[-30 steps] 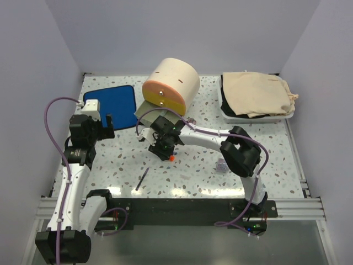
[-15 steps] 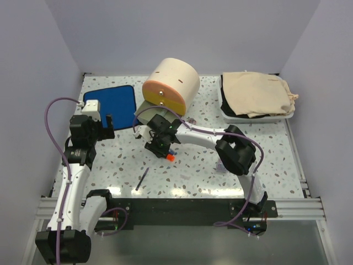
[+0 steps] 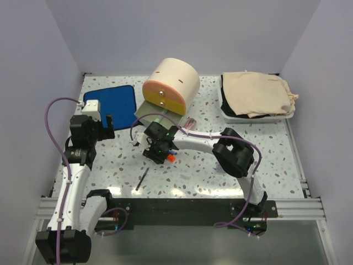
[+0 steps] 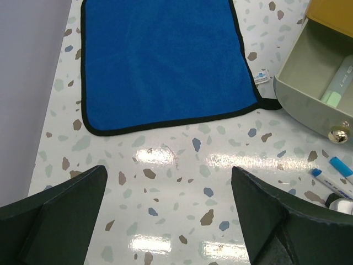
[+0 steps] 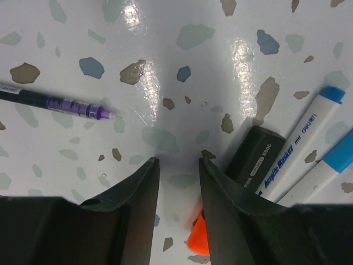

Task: Sort the stationery into containers
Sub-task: Pick up the pen from the center of the board.

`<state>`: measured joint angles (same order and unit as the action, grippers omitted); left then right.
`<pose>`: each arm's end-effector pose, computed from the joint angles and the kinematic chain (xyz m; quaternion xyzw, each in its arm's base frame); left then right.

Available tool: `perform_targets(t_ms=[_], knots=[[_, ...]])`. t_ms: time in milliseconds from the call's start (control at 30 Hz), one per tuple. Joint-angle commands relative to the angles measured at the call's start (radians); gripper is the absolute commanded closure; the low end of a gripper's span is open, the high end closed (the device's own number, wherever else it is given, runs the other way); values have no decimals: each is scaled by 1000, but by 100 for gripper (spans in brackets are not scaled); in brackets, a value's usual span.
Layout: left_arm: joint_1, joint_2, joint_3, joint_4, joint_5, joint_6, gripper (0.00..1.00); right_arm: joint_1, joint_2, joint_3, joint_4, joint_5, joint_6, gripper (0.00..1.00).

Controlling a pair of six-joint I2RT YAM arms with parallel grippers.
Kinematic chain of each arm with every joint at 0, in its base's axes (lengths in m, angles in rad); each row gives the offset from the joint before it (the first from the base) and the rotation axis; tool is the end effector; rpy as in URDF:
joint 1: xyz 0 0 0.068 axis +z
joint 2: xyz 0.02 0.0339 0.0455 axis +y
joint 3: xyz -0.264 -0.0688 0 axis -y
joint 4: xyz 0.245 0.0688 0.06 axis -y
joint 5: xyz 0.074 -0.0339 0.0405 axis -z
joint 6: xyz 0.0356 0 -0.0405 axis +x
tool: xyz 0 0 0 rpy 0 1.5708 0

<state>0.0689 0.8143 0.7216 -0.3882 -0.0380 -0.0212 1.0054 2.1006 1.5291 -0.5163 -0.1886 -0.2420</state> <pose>0.1849 0.0141 0.2919 -0.0483 0.8537 0.0286 0.5177 0.2315 0.3773 0.1628 -0.5829 0.7715 0.1735 0.1869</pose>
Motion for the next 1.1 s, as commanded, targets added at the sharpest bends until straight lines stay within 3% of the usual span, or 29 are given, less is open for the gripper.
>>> perform_targets(t_ms=[0, 167, 633, 1067], knots=[[-4, -9, -13, 11, -2, 17, 0, 1, 70, -26, -68, 37, 32, 59], [-4, -10, -11, 8, 1, 17, 0, 1, 90, -7, -77, 38, 38, 59], [-9, -17, -13, 12, 12, 17, 0, 1, -180, -35, -139, 23, 40, 59], [-9, -9, -1, 9, 13, 17, 0, -10, -108, -60, -90, 107, 29, 59]])
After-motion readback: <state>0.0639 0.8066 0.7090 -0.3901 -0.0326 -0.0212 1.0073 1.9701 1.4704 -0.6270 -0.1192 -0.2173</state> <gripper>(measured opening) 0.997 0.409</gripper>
